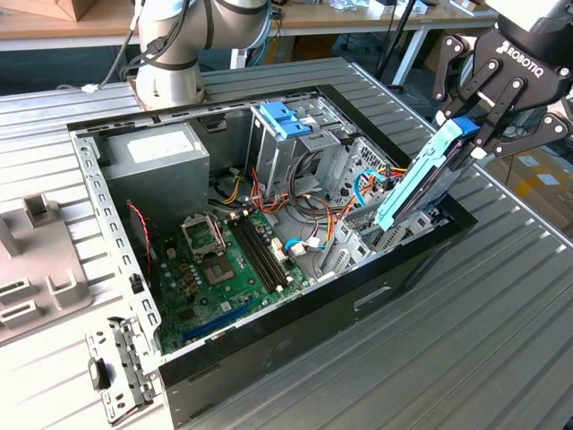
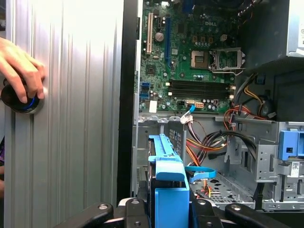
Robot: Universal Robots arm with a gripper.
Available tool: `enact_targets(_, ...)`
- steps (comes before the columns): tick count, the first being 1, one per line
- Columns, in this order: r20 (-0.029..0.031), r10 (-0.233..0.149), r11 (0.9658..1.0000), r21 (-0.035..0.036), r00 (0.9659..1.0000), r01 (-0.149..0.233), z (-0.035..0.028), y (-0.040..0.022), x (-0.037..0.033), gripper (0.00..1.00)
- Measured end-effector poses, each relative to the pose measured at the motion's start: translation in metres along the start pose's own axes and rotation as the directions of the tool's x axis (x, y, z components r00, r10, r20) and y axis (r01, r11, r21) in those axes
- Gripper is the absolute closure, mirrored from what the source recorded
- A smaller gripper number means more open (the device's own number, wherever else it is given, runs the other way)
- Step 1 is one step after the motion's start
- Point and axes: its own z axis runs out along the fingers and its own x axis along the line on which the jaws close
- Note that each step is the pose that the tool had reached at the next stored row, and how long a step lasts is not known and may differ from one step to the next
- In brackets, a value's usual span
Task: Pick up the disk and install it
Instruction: 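Insert the disk into the insertion slot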
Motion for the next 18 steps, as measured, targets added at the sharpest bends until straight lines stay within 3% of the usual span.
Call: enact_targets(18,-0.0001,0.000,1.0000,0.0000,1.0000,0.000,0.0007,0.0127,-0.0064,0.63)
